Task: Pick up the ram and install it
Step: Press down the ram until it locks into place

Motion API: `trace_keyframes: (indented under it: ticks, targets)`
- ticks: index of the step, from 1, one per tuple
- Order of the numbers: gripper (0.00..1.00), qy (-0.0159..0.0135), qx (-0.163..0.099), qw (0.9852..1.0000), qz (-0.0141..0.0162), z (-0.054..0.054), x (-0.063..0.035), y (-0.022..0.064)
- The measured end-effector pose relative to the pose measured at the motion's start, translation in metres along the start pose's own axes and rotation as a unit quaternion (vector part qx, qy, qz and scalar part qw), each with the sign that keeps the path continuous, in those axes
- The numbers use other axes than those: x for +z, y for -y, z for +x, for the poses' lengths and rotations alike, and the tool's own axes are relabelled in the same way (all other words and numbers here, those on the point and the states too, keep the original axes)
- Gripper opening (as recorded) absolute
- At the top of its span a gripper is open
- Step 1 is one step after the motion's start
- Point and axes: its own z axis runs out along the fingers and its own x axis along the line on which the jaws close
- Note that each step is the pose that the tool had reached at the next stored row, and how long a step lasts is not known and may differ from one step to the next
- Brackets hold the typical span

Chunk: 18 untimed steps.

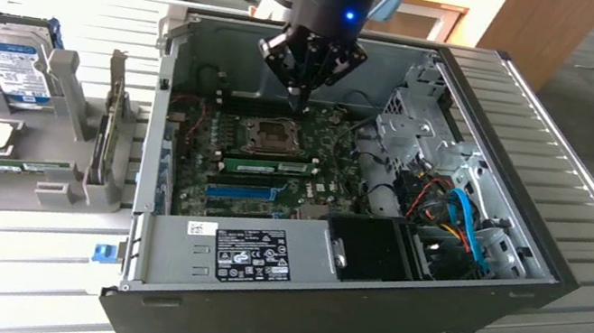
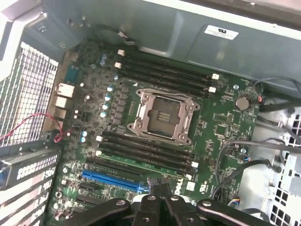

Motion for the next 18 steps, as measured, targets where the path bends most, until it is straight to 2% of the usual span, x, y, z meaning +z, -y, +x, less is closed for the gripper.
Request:
trace_keyframes:
  ticks: [7, 13, 18]
  targets:
    - [0.10, 0.0024, 0.028, 0.9996, -0.0005, 0.0004, 0.0002, -0.0001]
    - [0.10, 0.0026, 0.030, 0.9996, -0.0006, 0.0007, 0.0002, -0.0001]
    - [0.10, 0.0026, 0.030, 0.9996, -0.0005, 0.0060, 0.0003, -0.0013]
